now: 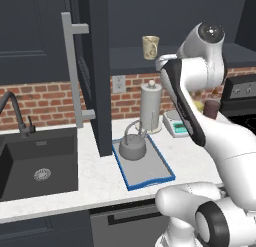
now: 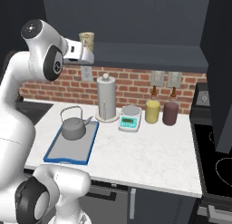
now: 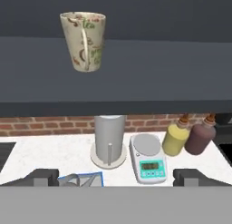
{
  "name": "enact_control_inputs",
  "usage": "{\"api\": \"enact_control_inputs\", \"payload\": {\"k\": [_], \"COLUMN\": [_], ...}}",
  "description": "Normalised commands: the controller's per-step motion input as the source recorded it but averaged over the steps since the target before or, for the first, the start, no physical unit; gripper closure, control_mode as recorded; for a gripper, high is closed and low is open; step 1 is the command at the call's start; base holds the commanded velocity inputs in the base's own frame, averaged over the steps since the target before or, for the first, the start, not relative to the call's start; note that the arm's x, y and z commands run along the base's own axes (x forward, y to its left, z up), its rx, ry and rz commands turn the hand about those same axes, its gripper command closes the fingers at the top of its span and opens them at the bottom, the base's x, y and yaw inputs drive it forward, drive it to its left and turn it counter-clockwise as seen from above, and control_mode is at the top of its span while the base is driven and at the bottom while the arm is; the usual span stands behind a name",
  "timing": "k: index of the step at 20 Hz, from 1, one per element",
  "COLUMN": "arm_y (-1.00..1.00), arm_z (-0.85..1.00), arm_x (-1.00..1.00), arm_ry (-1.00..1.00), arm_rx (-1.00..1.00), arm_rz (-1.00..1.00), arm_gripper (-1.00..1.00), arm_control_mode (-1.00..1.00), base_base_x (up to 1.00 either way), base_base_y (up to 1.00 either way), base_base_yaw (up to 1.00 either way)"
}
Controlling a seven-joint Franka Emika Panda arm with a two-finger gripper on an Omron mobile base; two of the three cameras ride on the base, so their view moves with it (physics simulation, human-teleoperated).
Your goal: Pick the kettle from the counter and place it on the tray. Then pick the mug from the cabinet and place it on the tray. Then close the cabinet doors.
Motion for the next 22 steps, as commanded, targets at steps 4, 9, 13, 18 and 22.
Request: {"api": "enact_control_inputs", "payload": {"k": [4, 9, 13, 18, 22], "arm_y": [0.05, 0.06, 0.04, 0.02, 0.11], "arm_z": [0.13, 0.07, 0.21, 0.24, 0.11], "arm_x": [0.35, 0.36, 0.38, 0.38, 0.37], "arm_ry": [-0.2, -0.24, -0.09, 0.15, 0.17], "arm_rx": [0.0, 0.0, 0.0, 0.0, 0.0], "arm_rz": [0.11, 0.1, 0.09, 0.01, 0.0], "arm_gripper": [-1.0, -1.0, -1.0, -1.0, -1.0], "arm_control_mode": [-1.0, -1.0, -1.0, -1.0, -1.0], "base_base_x": [0.0, 0.0, 0.0, 0.0, 0.0], "base_base_y": [0.0, 0.0, 0.0, 0.0, 0.0], "base_base_yaw": [0.0, 0.0, 0.0, 0.0, 0.0]}}
